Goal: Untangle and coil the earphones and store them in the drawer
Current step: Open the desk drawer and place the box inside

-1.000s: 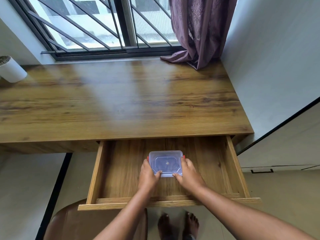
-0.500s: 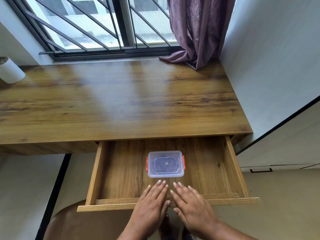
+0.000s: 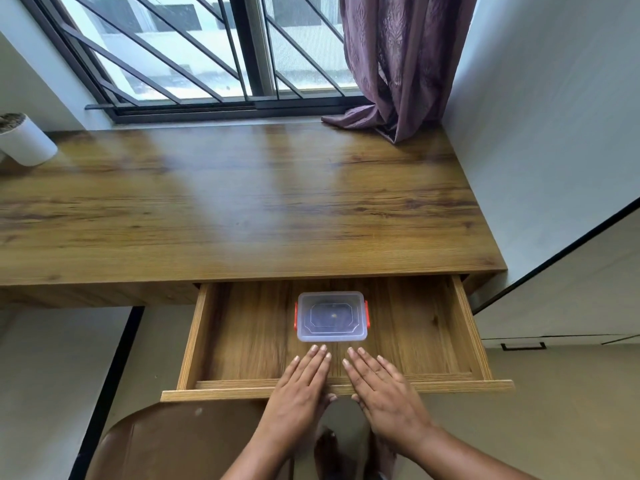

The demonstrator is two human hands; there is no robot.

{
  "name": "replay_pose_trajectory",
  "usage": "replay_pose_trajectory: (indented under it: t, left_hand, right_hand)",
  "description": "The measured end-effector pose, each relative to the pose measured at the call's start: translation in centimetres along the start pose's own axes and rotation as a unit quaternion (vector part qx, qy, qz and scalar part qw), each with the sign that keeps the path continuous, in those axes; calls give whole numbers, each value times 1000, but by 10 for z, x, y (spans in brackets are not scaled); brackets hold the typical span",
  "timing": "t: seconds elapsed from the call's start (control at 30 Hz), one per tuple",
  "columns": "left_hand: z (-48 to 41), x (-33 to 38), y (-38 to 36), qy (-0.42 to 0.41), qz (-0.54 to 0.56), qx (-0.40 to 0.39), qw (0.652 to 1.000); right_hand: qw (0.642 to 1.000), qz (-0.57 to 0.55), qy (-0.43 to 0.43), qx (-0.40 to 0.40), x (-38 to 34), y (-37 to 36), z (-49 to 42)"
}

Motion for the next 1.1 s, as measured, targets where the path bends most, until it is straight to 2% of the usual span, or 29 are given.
replay_pose_trajectory:
  t: [0.27, 0.4, 0.67, 1.1]
  left_hand:
    - [-43, -27, 10, 40, -8, 12, 999]
    - [-66, -39, 20, 47, -32, 20, 998]
    - [-106, -60, 37, 75, -46, 36, 995]
    - [-153, -88, 54, 91, -57, 39, 993]
  right_hand:
    - [999, 1, -31, -7, 16, 26, -43]
    - [999, -16, -20, -34, 31, 24, -70]
    - [998, 46, -29, -40, 52, 32, -117]
    - [996, 45, -59, -55, 71, 44, -168]
Point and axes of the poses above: each hand's wrist, its own z-axis away from the middle knuckle, its own y-axis out of the back of the hand, x = y × z, the point moved 4 cm from there along -z, towards the middle knuckle, and after that the axes turned 6 degrees about -y, right-handed, at the moved point
